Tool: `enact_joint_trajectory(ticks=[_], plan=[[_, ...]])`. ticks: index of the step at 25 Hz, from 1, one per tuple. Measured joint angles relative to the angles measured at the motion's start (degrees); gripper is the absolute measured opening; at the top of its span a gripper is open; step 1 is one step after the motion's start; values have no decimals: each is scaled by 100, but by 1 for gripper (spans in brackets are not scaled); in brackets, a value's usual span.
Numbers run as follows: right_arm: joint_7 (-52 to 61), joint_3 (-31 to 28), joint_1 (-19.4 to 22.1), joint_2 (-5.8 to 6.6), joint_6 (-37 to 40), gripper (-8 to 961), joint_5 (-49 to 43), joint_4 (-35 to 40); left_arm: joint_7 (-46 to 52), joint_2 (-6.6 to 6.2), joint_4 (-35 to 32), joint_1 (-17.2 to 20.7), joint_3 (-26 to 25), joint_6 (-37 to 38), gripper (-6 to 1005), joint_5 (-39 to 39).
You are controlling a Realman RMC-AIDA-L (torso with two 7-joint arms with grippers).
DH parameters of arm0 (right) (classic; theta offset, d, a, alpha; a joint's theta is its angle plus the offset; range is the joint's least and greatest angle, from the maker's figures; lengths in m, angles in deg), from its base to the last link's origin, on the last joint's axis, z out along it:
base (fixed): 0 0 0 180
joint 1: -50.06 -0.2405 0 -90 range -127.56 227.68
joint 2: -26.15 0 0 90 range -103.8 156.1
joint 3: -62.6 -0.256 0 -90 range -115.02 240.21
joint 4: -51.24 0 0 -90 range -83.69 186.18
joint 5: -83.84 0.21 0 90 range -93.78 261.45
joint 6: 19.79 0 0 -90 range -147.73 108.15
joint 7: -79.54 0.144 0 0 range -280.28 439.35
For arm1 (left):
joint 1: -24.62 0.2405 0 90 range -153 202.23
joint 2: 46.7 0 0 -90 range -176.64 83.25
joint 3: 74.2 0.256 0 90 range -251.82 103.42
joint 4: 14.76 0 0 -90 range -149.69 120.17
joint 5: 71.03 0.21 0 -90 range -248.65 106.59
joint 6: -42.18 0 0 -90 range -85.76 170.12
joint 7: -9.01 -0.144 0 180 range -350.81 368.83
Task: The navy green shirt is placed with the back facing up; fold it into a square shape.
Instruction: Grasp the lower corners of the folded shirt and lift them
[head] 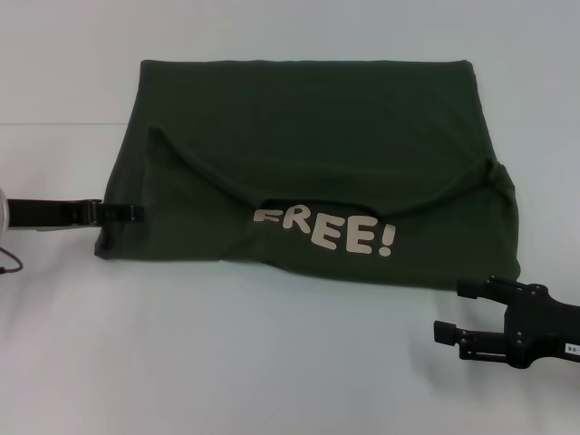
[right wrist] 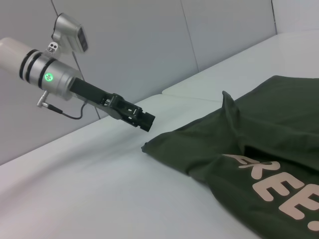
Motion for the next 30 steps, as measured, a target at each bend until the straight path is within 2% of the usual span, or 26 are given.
enact_joint_trajectory(ticks=[17,30], plan=[[17,59,-83,-19,-81,946,-1,-1,-27,127,353,-110,222,-689,823,125],[49,66,-131,-18,-113,947,0,-1,16,127,368,-101,261,-599,821,138]])
